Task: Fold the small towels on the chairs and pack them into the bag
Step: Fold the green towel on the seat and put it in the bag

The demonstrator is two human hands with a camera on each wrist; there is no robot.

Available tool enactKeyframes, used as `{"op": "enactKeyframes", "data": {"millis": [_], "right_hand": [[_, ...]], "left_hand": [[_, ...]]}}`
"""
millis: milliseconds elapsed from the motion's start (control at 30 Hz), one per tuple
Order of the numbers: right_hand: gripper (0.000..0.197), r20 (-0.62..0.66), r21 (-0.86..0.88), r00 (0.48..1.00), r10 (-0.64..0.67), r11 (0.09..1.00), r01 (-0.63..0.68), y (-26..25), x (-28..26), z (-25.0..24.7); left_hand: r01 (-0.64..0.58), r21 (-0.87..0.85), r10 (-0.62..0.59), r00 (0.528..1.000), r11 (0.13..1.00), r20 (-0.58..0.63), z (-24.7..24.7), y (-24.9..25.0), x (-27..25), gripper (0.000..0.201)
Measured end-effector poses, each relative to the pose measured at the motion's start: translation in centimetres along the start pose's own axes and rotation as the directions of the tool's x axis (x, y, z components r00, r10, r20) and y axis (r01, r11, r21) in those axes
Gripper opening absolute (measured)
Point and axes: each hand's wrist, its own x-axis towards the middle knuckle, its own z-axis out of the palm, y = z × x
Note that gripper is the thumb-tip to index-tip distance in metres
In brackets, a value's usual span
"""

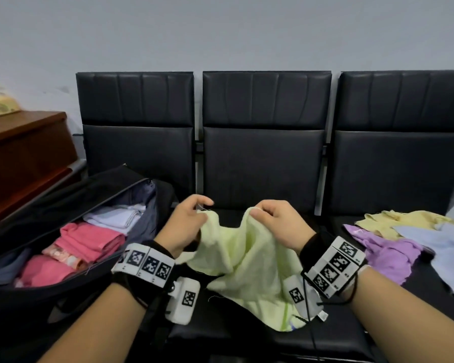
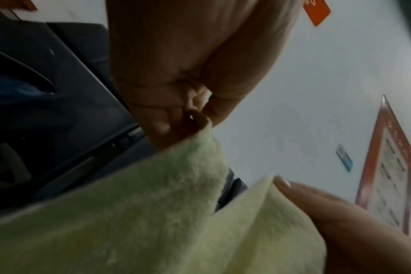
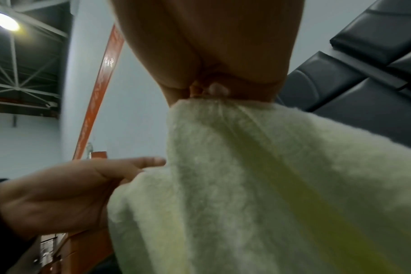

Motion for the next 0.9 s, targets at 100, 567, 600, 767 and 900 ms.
{"op": "enactKeyframes", "data": {"millis": [100,567,600,767,900], "right_hand": [[0.019,0.052,0.054,0.998,-0.034,0.998,0.031,-1.0,-0.3,0.6],[0.016,0.126,-0.054,0.989,-0.072,0.995,0.079,-0.9,-1.9,0.5],[0.017,0.112,-0.094,0.992,-0.056,0.993,0.067,-0.5,-2.0,0.6],[0.012,0.093,-0.42,0.986,0.14,0.903,-0.089,2.7,-2.3,0.3],[0.009,-0.015,-0.558,0.968,0.249,0.802,-0.215,5.2,-2.4,-1.3]], "left_hand": [[-0.098,0.027,0.093,0.983,0.995,0.157,1.9,1.5,-1.1,0.038],[-0.287,0.295,0.225,0.948,0.912,0.226,3.7,2.7,-2.1,0.005],[-0.284,0.315,0.224,0.951,0.906,0.212,3.7,2.8,-2.1,0.005],[-0.286,0.319,0.258,0.958,0.903,0.128,2.9,3.4,-1.7,0.008],[-0.243,0.229,0.274,0.955,0.943,-0.112,0.8,3.2,-0.7,0.009]]}}
